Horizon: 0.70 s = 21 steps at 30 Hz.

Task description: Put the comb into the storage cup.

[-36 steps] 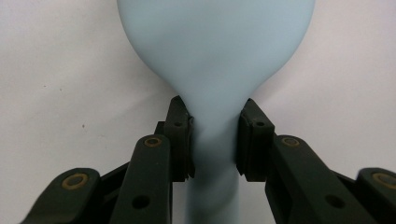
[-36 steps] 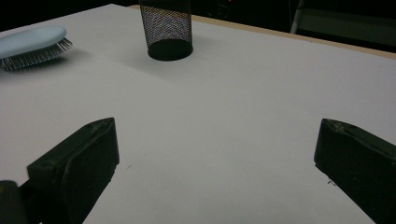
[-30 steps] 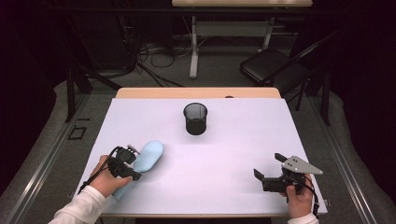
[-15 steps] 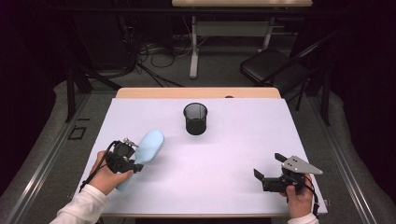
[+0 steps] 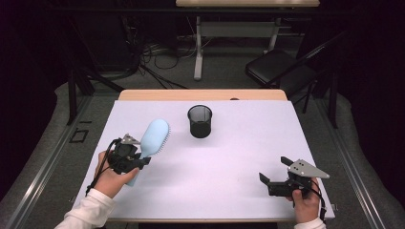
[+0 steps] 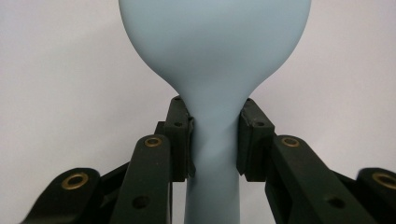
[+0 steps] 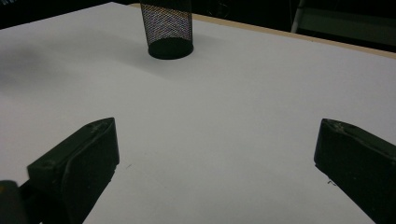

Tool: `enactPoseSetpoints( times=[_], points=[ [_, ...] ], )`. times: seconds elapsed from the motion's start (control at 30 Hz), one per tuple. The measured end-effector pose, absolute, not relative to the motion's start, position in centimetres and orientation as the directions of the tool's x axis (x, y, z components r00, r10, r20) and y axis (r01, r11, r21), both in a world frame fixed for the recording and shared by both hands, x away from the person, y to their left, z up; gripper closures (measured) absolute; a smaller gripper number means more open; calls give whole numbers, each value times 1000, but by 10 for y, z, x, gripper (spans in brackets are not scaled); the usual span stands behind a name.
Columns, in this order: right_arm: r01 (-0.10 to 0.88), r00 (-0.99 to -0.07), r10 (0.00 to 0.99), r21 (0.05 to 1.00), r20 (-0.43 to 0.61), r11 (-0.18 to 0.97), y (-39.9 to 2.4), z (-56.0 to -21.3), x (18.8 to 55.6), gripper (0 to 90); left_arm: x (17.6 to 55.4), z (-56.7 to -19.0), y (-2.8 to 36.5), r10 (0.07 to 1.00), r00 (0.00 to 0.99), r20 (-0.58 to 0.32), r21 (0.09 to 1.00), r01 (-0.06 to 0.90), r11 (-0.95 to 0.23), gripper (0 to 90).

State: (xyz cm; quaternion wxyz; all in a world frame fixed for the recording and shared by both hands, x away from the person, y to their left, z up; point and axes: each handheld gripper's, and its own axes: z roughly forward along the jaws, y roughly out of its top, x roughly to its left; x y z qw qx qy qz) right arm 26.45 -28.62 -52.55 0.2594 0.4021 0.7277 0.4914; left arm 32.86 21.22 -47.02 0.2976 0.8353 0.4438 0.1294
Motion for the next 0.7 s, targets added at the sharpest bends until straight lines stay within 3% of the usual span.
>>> enactPoseSetpoints(
  times=[0.27, 0.7],
  points=[
    [331, -541, 841, 924, 18, 192, -286, -526, 265, 0, 329, -462, 210, 805, 590, -56, 693, 604, -394, 700],
    [329, -539, 842, 925, 18, 191, -285, -527, 266, 0, 337, -452, 199, 770, 639, -9, 737, 524, -426, 700]
  ],
)
